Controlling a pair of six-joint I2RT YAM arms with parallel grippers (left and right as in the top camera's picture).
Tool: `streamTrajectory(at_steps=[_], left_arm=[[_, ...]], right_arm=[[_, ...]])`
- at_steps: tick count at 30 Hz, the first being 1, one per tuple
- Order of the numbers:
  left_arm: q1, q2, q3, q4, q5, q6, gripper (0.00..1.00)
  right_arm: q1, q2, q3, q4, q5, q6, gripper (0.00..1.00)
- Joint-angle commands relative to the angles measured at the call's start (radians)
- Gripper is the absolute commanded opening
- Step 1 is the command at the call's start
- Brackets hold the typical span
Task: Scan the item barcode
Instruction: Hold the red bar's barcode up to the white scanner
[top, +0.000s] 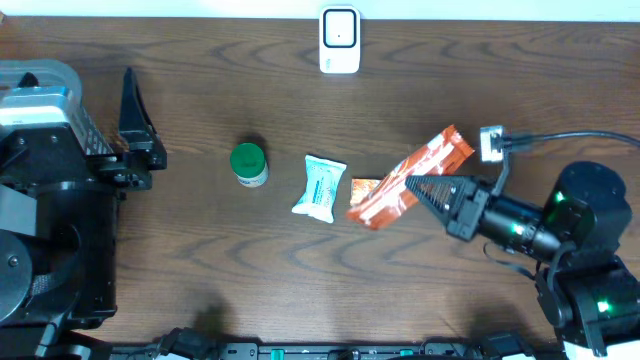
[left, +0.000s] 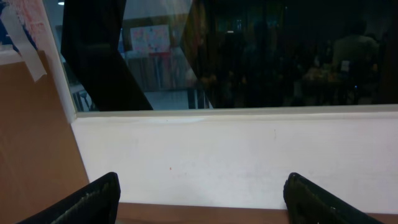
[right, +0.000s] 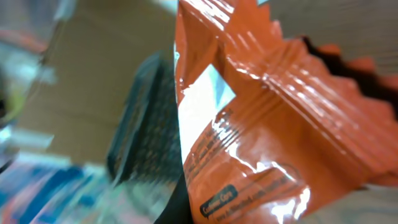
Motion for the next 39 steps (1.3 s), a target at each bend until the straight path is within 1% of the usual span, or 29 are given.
streamTrajectory(at_steps=[1, 2, 5, 10, 13, 16, 20, 25, 26, 28, 33, 36, 39], left_arm=[[0.004, -0.008, -0.008, 0.005, 0.011, -0.005, 0.84], [0.005, -0.009, -0.008, 0.004, 0.011, -0.005, 0.84], [0.004, -0.014, -0.008, 0.002, 0.011, -0.005, 0.84], [0.005, -0.02, -0.008, -0.011, 0.011, -0.005, 0.84], [0.005, -0.02, -0.008, -0.019, 0.011, -0.005, 0.84], [0.005, -0.02, -0.008, -0.029, 0.011, -0.005, 0.84], [0.005, -0.02, -0.008, -0.033, 0.008, -0.005, 0.84], [0.005, -0.02, -0.008, -0.034, 0.008, -0.005, 0.84], [0.005, -0.02, -0.008, -0.034, 0.008, -0.005, 0.84], [0.005, -0.02, -0.008, -0.034, 0.008, -0.005, 0.84], [0.005, -0.02, -0.008, -0.033, 0.008, -0.005, 0.84], [0.004, -0.02, -0.008, -0.033, 0.008, -0.005, 0.84], [0.004, -0.02, -0.008, -0.033, 0.008, -0.005, 0.84]], right_arm=[[0.006, 0.057, 0.005, 0.014, 0.338, 0.021, 0.02], [0.007, 0.093, 0.005, 0.038, 0.453, 0.039, 0.02], [0.031, 0.2, 0.005, 0.169, 0.609, 0.003, 0.02], [0.095, 0.411, 0.005, 0.515, 0.629, -0.186, 0.02], [0.127, 0.554, 0.005, 0.718, 0.702, -0.288, 0.02], [0.15, 0.688, 0.017, 0.863, 0.828, -0.354, 0.01], [0.164, 0.801, 0.048, 1.011, 0.852, -0.461, 0.01], [0.179, 0.927, 0.123, 1.213, 0.898, -0.708, 0.01], [0.185, 0.974, 0.152, 1.283, 0.923, -0.806, 0.02], [0.19, 1.026, 0.187, 1.328, 0.93, -0.902, 0.02], [0.196, 1.171, 0.303, 1.336, 0.93, -1.078, 0.02], [0.206, 1.254, 0.368, 1.35, 0.929, -1.123, 0.01], [0.213, 1.388, 0.504, 1.358, 0.93, -1.2, 0.01]])
